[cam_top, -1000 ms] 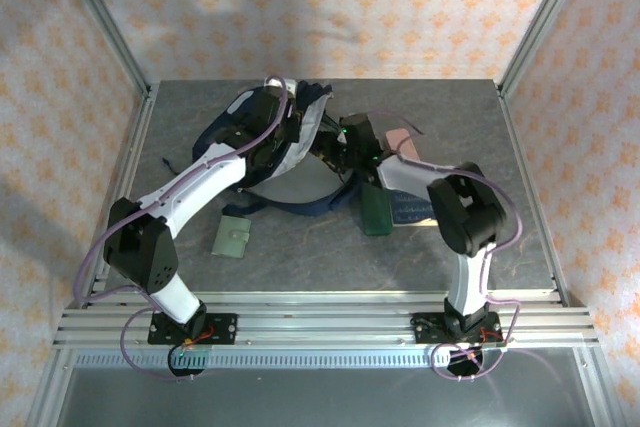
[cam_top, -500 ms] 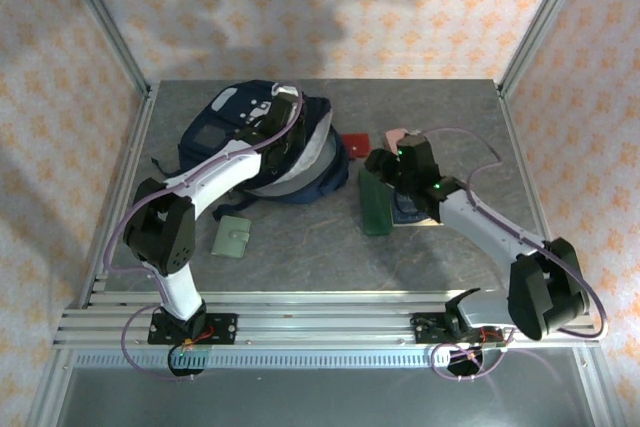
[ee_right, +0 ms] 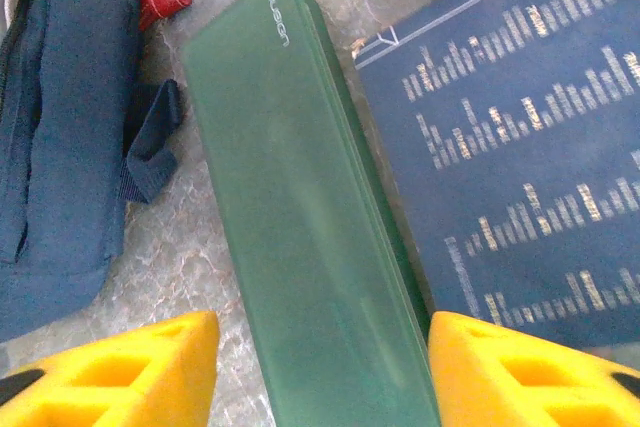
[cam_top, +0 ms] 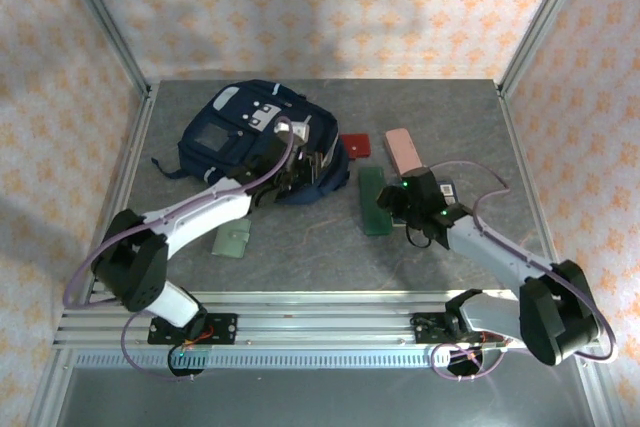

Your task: Pack books, pencil case, and school supplies into a backpack

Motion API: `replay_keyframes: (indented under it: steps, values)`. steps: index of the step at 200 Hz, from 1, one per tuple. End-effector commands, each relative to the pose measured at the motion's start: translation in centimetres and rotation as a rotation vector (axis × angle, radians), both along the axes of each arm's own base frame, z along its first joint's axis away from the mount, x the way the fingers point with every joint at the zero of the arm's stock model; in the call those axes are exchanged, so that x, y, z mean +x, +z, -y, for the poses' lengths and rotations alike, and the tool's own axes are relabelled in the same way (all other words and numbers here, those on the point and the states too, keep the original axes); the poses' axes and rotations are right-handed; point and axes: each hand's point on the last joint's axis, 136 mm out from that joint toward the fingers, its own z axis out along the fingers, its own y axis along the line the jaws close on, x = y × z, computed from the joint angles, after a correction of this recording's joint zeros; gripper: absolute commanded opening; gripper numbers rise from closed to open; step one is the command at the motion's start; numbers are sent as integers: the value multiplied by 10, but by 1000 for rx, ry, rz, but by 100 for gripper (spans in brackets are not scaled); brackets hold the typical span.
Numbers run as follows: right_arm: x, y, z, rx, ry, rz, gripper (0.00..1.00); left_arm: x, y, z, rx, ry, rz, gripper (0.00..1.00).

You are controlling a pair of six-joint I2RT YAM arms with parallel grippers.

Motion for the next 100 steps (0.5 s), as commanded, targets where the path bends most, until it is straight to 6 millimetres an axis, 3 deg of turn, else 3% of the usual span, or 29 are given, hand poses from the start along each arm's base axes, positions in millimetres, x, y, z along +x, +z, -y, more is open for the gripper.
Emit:
replay_keyframes:
  steps: [1,31,54,70,100]
  values:
    - [-19,-7,2,18,8,-35,52,-28,-5,18,-143,-50,-28,46]
    - [-41,-26,-16,36,67,-69,41,-56,-34,20,-165,-55,-90,46]
    - [-51,-37,-28,42,108,-96,28,-66,-46,19,-183,-38,-118,46]
    - [-52,-41,-34,52,121,-95,23,-70,-49,23,-198,-44,-126,46]
    - [-38,-46,-38,27,115,-84,22,-72,-52,31,-187,-61,-145,46]
